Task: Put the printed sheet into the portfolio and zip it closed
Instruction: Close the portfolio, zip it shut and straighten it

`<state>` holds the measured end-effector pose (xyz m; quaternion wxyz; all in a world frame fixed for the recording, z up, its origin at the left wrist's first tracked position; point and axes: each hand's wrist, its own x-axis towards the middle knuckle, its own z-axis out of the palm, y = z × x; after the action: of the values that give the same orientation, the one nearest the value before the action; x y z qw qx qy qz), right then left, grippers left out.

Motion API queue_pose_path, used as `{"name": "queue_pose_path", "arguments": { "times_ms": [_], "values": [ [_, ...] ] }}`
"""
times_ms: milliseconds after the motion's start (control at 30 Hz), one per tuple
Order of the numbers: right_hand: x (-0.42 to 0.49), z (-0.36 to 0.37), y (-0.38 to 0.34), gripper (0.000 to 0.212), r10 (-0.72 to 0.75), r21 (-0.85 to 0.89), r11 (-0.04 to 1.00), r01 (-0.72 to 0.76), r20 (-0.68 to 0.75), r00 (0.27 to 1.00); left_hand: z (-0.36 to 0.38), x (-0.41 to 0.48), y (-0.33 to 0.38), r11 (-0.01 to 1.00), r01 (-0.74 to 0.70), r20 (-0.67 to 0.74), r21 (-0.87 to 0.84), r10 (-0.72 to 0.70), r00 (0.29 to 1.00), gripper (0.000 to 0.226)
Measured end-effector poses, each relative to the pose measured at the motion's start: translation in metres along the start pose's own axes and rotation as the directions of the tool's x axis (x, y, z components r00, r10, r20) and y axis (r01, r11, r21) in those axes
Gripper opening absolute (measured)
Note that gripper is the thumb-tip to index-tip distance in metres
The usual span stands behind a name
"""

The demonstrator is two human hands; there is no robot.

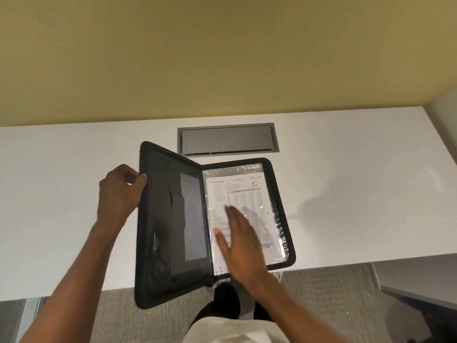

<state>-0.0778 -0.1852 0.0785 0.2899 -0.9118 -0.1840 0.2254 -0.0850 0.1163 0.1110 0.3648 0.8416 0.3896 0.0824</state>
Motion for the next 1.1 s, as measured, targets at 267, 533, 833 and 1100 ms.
{"name": "queue_pose_path", "arguments": {
  "times_ms": [267, 533, 833, 1100],
  "values": [
    [-0.02, -0.012, -0.095, 0.065, -0.245, -0.022, 0.97, 0.244, -0.071, 0.967, 0.042, -0.033, 0.076, 0.974, -0.128, 0.09, -0.186, 0.147, 0.985, 0.018],
    [-0.017, -0.032, -0.05, 0.075, -0.133, 0.013, 0.99, 0.137, -0.152, 0.979, 0.093, -0.085, 0.062, 0.907, -0.063, 0.298, -0.416, 0.202, 0.933, 0.04],
    [-0.003, -0.067, 0.042, 0.072, 0.15, 0.103, 0.986, -0.132, -0.185, 0.971, 0.172, -0.14, 0.02, 0.971, -0.17, 0.528, -0.17, 0.235, 0.816, 0.069],
    [0.017, -0.071, 0.133, 0.062, 0.289, 0.176, 0.947, -0.27, -0.092, 0.953, 0.245, -0.165, 0.009, 0.934, -0.345, 0.543, 0.097, 0.241, 0.804, 0.075]
  ]
}}
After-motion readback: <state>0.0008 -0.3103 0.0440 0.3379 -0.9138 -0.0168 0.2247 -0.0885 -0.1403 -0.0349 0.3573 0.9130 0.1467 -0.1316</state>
